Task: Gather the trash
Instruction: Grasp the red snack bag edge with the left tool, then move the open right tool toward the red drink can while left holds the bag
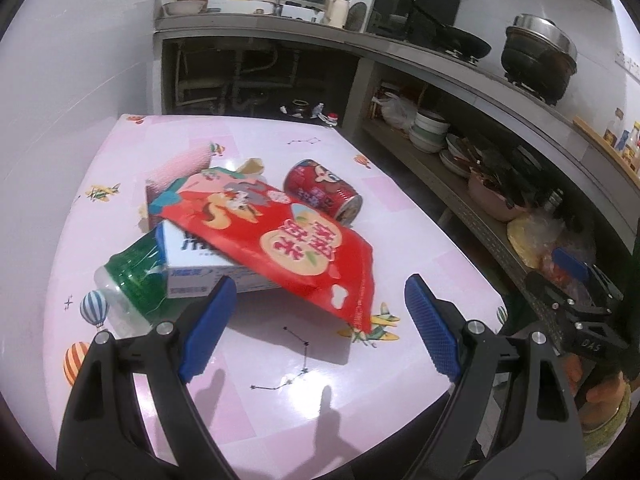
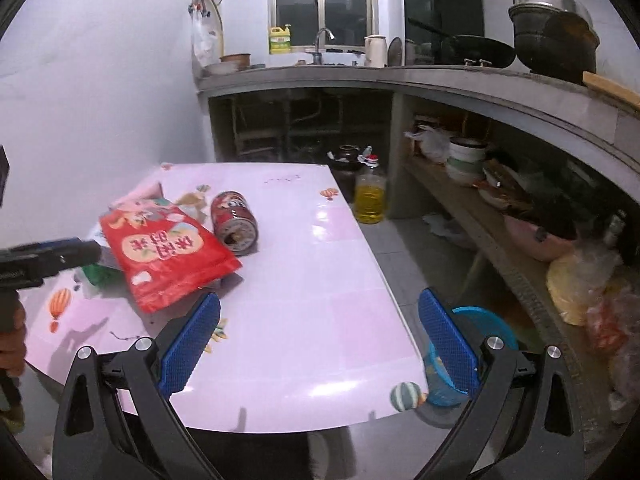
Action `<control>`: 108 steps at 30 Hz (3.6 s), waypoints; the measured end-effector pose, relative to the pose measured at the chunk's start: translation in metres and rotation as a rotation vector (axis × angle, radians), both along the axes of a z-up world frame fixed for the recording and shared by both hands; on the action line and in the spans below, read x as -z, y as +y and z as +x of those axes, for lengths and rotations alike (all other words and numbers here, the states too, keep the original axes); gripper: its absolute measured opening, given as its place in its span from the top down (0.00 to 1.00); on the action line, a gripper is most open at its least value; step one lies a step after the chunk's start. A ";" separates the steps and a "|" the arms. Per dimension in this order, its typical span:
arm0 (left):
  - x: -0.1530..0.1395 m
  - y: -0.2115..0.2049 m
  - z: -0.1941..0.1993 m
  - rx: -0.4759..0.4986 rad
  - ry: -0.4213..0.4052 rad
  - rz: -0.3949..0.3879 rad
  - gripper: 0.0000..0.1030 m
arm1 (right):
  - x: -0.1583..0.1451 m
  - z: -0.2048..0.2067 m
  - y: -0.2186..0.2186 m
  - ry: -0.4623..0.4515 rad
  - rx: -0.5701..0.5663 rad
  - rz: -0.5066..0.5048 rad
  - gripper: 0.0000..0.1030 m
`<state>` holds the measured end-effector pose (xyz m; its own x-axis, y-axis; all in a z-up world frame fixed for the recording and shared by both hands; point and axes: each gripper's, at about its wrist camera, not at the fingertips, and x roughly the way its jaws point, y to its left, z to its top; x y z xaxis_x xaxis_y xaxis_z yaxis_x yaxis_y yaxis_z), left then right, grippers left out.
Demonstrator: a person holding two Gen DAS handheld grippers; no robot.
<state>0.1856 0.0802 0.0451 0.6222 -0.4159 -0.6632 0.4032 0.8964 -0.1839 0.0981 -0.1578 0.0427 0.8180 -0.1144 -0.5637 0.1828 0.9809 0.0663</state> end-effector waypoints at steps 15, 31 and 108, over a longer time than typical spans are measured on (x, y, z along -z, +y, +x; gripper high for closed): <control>0.013 0.032 -0.005 -0.046 0.010 -0.074 0.20 | 0.015 0.012 -0.006 0.067 -0.059 0.152 0.07; 0.077 0.007 0.048 -0.070 0.211 -0.361 0.56 | 0.026 0.033 0.009 0.134 -0.120 0.248 0.09; 0.104 0.033 0.029 0.061 0.433 -0.431 0.90 | 0.042 0.102 0.016 0.231 -0.385 0.350 0.49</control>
<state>0.2145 0.1135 -0.0586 0.3009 -0.7290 -0.6148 0.2589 0.6829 -0.6831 0.2005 -0.1419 0.0010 0.6149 0.3938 -0.6832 -0.1353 0.9062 0.4006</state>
